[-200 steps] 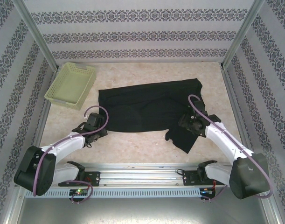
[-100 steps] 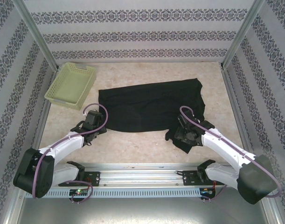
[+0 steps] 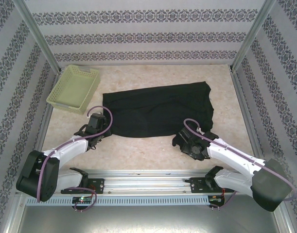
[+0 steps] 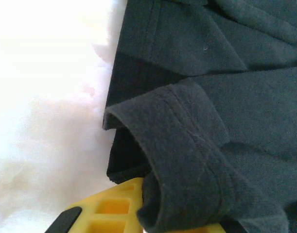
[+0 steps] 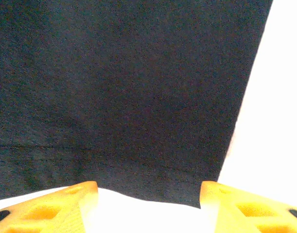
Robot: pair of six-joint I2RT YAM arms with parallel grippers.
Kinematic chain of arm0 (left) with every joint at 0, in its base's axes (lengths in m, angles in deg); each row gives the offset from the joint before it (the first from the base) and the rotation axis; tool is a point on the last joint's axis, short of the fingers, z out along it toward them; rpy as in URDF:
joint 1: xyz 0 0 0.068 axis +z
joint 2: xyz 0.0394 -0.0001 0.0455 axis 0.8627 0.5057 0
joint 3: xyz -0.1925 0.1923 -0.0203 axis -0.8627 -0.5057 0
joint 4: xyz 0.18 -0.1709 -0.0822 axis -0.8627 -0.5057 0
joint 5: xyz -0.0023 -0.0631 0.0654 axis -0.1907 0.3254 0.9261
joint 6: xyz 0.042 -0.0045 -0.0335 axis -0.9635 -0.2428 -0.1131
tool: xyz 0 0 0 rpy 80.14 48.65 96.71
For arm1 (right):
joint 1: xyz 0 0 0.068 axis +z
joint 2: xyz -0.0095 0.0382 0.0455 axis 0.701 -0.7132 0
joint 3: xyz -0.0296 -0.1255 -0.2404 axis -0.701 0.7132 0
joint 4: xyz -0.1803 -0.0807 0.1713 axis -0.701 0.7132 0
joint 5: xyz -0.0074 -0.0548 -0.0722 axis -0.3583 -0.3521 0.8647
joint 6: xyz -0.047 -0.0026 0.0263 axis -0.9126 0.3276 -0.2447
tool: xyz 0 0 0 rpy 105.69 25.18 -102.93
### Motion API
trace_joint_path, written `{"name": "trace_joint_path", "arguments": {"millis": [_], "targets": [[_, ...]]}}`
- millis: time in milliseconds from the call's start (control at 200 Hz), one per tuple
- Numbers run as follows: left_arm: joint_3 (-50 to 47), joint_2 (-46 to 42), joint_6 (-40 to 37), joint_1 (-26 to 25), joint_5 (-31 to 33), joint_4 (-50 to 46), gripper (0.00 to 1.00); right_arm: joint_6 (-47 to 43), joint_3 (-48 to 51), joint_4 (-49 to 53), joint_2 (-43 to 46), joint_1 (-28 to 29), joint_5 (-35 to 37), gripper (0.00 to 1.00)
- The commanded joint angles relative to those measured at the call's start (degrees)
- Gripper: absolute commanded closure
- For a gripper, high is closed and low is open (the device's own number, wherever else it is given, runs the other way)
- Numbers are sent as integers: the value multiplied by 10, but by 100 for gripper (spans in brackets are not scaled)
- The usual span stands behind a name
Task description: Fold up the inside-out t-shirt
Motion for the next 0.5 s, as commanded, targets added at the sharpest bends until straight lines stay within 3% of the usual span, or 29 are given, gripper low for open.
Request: {"name": "trace_joint_path", "arguments": {"millis": [0, 250, 495], "targets": [[11, 4, -6, 8, 0, 13, 95, 54, 17, 5, -8, 18, 16, 43], [10, 3, -6, 8, 2, 9, 100, 66, 31, -51, -71, 23, 27, 48], [4, -33, -4, 9, 14, -12, 100, 58, 8, -12, -49, 23, 67, 88]]}}
